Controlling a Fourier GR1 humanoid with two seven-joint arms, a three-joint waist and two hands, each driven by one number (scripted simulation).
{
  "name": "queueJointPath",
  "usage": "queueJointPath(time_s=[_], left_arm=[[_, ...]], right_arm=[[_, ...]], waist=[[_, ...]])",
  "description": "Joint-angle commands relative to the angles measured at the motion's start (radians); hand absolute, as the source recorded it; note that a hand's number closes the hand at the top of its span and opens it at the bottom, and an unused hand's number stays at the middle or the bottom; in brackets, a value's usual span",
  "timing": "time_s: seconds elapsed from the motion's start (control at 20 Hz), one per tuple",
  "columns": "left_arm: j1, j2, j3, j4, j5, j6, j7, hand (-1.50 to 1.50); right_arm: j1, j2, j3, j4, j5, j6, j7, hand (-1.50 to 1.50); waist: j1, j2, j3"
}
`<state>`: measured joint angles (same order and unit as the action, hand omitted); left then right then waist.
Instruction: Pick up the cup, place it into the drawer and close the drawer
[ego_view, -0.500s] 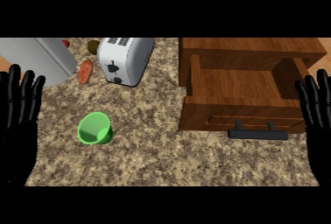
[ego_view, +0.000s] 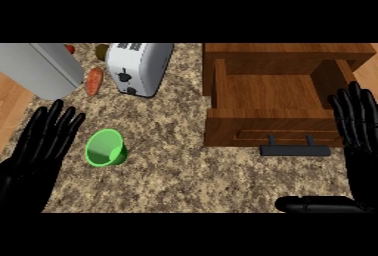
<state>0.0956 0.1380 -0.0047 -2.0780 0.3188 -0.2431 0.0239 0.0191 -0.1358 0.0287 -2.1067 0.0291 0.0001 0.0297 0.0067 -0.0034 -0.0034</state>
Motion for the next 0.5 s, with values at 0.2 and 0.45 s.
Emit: queueJointPath(time_s=[0.2, 0.45], left_arm=[[0.068, 0.009, 0.028, 0.107, 0.146, -0.121, 0.010, -1.50], [0.018, 0.072, 0.170, 0.279, 0.177, -0.179, -0.032, -1.50]], right_arm=[[-0.051, -0.023, -0.056, 0.105, -0.035, 0.052, -0.019, -1.50], [-0.094, -0.034, -0.081, 0.135, -0.037, 0.070, -0.024, -1.50]], waist=[[-0.004, 0.004, 0.003], [-0.004, 0.004, 0.003]])
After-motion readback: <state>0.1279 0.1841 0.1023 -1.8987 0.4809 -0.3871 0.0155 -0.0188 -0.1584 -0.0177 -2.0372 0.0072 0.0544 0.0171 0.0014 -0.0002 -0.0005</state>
